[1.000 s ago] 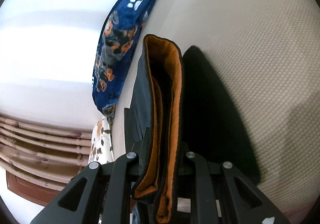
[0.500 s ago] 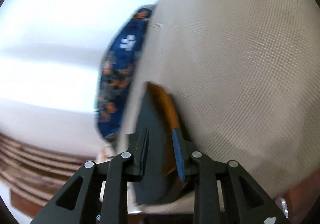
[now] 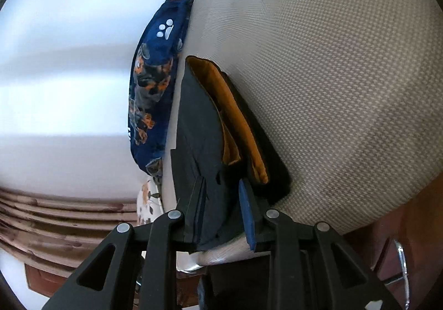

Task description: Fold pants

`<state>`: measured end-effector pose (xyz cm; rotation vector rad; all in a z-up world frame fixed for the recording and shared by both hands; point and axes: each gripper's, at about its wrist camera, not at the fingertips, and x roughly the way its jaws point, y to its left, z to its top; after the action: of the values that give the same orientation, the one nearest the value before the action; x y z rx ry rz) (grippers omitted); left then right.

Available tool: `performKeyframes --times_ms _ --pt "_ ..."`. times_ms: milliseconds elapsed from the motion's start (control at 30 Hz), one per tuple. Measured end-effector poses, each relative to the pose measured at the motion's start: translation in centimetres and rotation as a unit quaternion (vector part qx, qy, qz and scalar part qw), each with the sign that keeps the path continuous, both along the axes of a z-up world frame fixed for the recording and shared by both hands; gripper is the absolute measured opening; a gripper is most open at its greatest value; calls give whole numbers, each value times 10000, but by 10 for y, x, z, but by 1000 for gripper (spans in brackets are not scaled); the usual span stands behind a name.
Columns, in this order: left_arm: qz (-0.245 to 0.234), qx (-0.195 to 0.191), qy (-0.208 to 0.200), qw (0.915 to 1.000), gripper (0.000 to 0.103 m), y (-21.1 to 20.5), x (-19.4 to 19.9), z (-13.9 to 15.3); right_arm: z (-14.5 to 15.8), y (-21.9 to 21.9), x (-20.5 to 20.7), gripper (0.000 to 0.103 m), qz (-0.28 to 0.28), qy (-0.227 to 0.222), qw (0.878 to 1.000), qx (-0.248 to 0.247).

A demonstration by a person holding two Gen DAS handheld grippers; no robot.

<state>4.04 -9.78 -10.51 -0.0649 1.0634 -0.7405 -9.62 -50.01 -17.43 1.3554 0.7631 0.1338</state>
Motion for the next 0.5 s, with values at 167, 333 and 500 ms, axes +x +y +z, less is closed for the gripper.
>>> performKeyframes --times_ms 167,333,500 --pt "-19 47 -41 10000 65 -1 -3 1 -1 -2 11 14 -67 193 9997 -156" --pt "5 3 -19 10000 65 -2 -2 5 31 9 8 12 -107 -231 9983 -519" --pt "-169 58 -49 9998 65 -12 -4 4 39 19 -12 12 -59 -279 9981 -546"
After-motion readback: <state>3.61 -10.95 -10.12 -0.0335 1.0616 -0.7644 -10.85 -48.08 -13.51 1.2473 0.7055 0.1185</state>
